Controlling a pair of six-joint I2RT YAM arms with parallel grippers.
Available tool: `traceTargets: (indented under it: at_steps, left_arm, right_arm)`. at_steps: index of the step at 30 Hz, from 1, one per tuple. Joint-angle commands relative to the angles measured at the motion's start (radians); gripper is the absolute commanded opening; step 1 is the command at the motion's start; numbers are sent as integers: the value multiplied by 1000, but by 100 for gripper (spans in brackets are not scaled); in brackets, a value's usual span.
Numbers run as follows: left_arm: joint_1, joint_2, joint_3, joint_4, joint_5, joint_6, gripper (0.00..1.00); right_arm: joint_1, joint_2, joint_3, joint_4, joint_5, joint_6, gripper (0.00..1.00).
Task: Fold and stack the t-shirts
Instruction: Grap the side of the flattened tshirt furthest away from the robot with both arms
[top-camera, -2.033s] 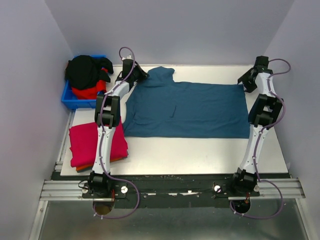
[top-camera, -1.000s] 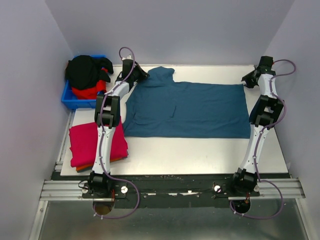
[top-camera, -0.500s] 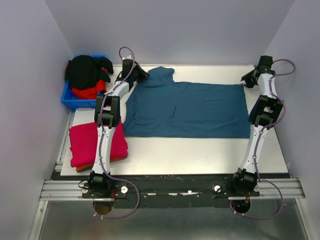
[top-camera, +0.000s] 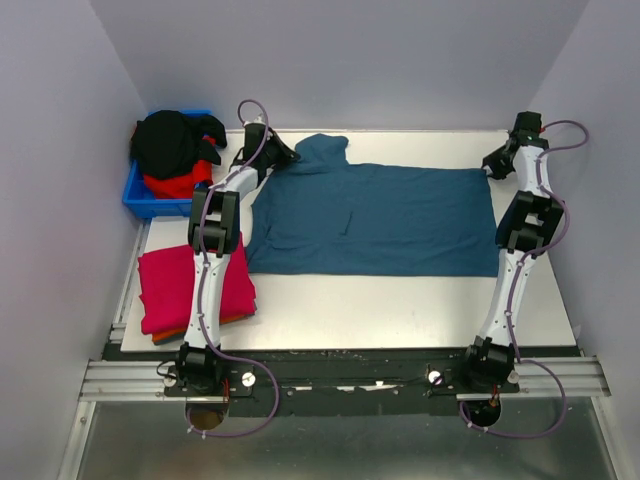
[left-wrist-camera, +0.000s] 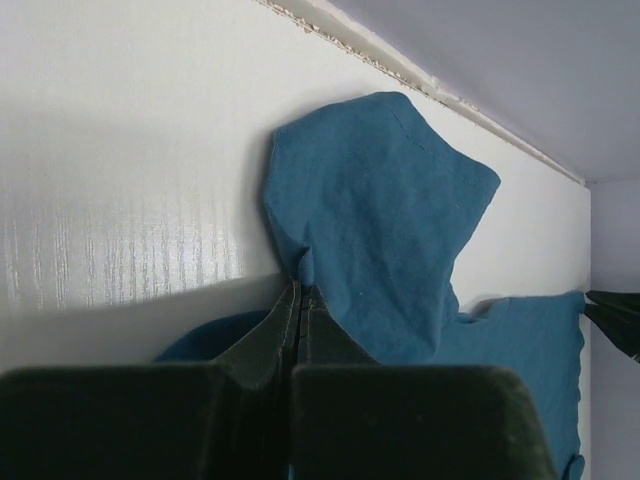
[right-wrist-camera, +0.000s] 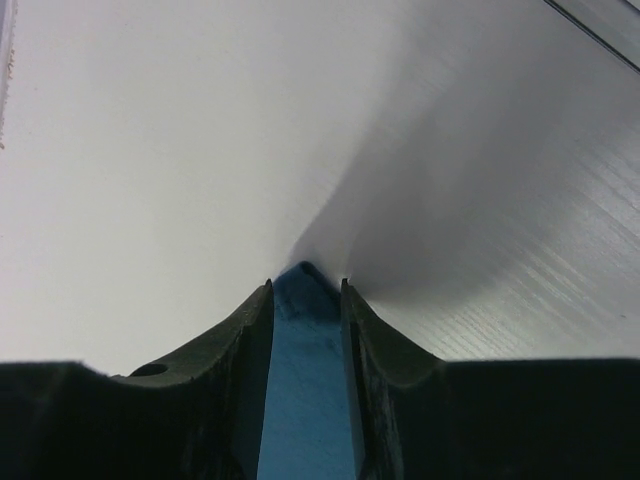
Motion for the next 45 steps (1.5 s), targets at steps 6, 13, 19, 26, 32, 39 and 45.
traceTargets:
  at_steps: [6, 13, 19, 26, 32, 39, 45]
  left_arm:
    - [7, -90, -21, 31, 31, 0, 0]
    - [7, -77, 5, 20, 34, 11, 0]
    - [7, -106, 7, 10, 11, 46, 0]
    - [5, -113, 45, -4, 22, 64, 0]
    - [5, -123, 52, -27, 26, 83, 0]
    - [4, -209, -51, -14, 19, 115, 0]
    - [4, -284, -160, 19, 23, 140, 0]
  right_arm:
    - [11, 8, -6, -30, 23, -19, 18]
    - [12, -57, -123, 58, 25, -39, 1]
    - [12, -188, -304, 249, -14, -71, 1]
    - [6, -206, -244, 245, -38, -102, 1]
    - [-3, -245, -290, 234, -41, -99, 1]
    - [-25, -314, -400, 250, -76, -76, 1]
    - [-34, -373, -491, 256, -118, -68, 1]
